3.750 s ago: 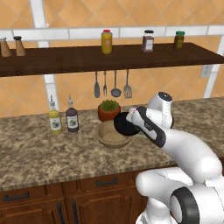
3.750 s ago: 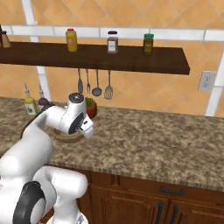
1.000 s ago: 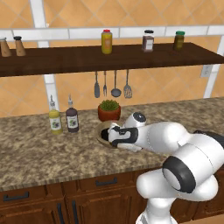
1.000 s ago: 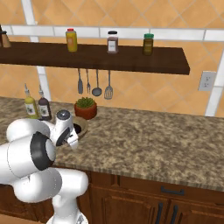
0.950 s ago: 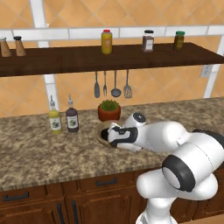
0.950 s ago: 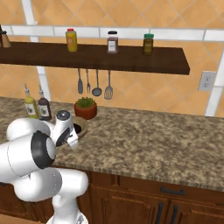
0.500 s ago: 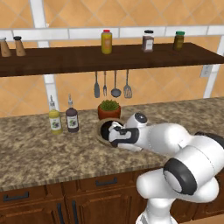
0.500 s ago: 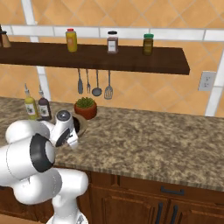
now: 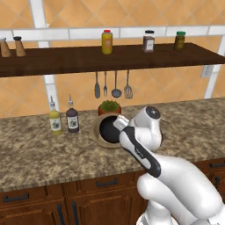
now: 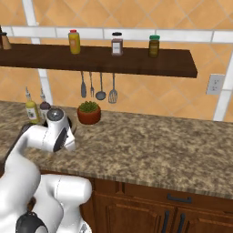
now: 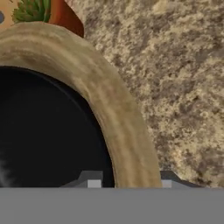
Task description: Pick up the bowls on the counter and stack them on top of one another in the open cabinet. Place the smaller bowl on top of the larger bowl.
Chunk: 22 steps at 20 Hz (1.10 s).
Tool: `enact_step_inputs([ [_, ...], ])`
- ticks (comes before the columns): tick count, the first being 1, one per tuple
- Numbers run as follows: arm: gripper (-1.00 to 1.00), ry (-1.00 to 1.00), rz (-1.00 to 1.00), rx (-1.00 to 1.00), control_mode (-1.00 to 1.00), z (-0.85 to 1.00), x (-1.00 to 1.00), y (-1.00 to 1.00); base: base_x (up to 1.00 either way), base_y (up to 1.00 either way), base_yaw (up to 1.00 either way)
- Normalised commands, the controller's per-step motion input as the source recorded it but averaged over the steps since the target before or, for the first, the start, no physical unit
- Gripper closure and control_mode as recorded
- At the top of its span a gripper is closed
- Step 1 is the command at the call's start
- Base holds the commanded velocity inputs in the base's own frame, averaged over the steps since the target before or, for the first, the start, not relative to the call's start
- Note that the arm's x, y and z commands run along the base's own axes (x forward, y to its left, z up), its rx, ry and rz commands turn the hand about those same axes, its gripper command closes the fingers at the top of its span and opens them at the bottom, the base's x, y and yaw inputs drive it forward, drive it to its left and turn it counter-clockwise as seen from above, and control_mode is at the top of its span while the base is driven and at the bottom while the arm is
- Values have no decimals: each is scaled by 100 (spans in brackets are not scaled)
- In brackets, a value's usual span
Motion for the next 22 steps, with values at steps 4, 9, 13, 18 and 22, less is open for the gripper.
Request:
enact_step_inputs([
  [4,100,0,0,-3,-100,100,-41,0,0,0,0],
  [9,100,0,0,0,-100,100,-47,0,0,0,0],
  [13,100,-8,0,0,-100,100,-46,0,0,0,0],
  [18,100,-23,1,0,-100,100,-36,1,0,0,0],
  [22,100,-25,9,0,-100,100,-23,11,0,0,0],
])
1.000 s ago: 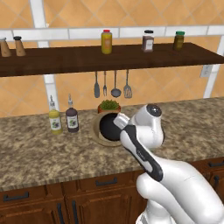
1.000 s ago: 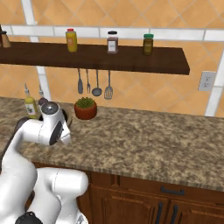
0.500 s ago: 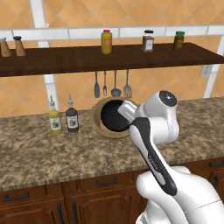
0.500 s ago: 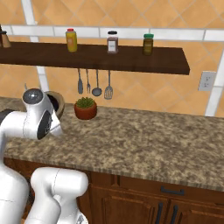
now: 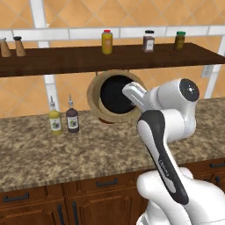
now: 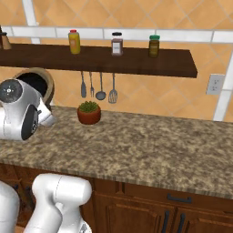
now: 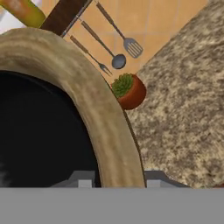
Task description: Pick up the bowls on the counter and stack them on top of one another in the open cabinet. Place the smaller bowl on top of the larger bowl.
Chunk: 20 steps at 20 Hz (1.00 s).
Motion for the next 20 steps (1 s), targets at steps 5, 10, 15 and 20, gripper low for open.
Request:
enact_step_inputs([
  [5,100,-15,4,0,-100,100,-29,25,0,0,0],
  [10,100,-6,0,0,-100,100,46,6,0,0,0],
  [15,100,4,-4,2,-100,64,100,12,0,0,0],
  [20,100,15,-12,3,-100,7,100,55,0,0,0],
])
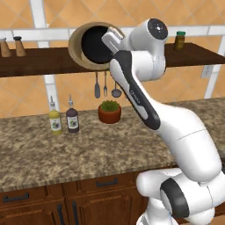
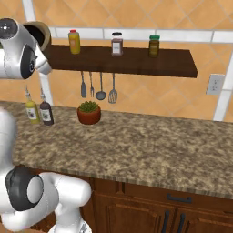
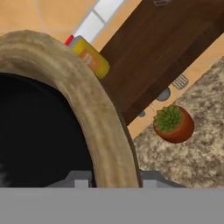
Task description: Pick up the bowls on the counter and stack them on top of one another in the open cabinet. Place the smaller bowl on top of the larger bowl.
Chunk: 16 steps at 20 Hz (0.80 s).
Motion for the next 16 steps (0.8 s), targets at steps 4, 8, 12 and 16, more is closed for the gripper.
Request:
enact_step_inputs([
  [4,100,18,-17,2,-100,0,100,65,0,0,0],
  [8,100,11,-21,2,-100,0,100,52,0,0,0],
  [12,-100,4,-16,5,-100,-16,98,10,0,0,0],
  [16,-100,0,-13,1,-100,-21,100,11,0,0,0],
])
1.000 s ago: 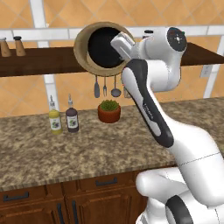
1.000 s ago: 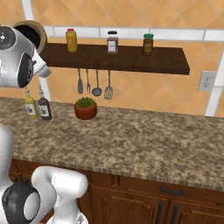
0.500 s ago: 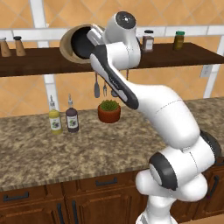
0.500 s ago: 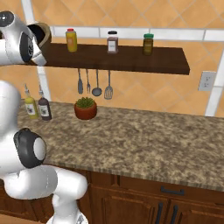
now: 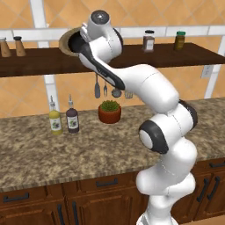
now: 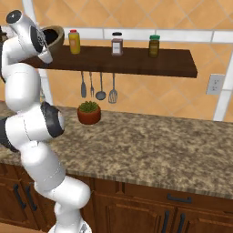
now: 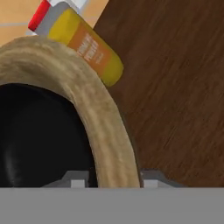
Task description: Pick up the bowls on the counter and stack them on top of one another in the open cabinet. Place the smaller bowl on top of the larger bowl.
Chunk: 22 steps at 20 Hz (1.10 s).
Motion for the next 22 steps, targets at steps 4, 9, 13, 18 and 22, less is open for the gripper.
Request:
enact_step_inputs([
  [4,-100,0,-8,0,-100,-9,93,7,0,0,0],
  [9,-100,-12,0,3,-100,6,-19,0,0,0,0],
  [13,-100,-11,0,7,-100,4,-57,-1,0,0,0],
  [18,-100,-11,0,14,-100,-18,-100,-41,0,0,0],
  [22,-100,-5,0,8,-100,-72,-100,-59,0,0,0],
])
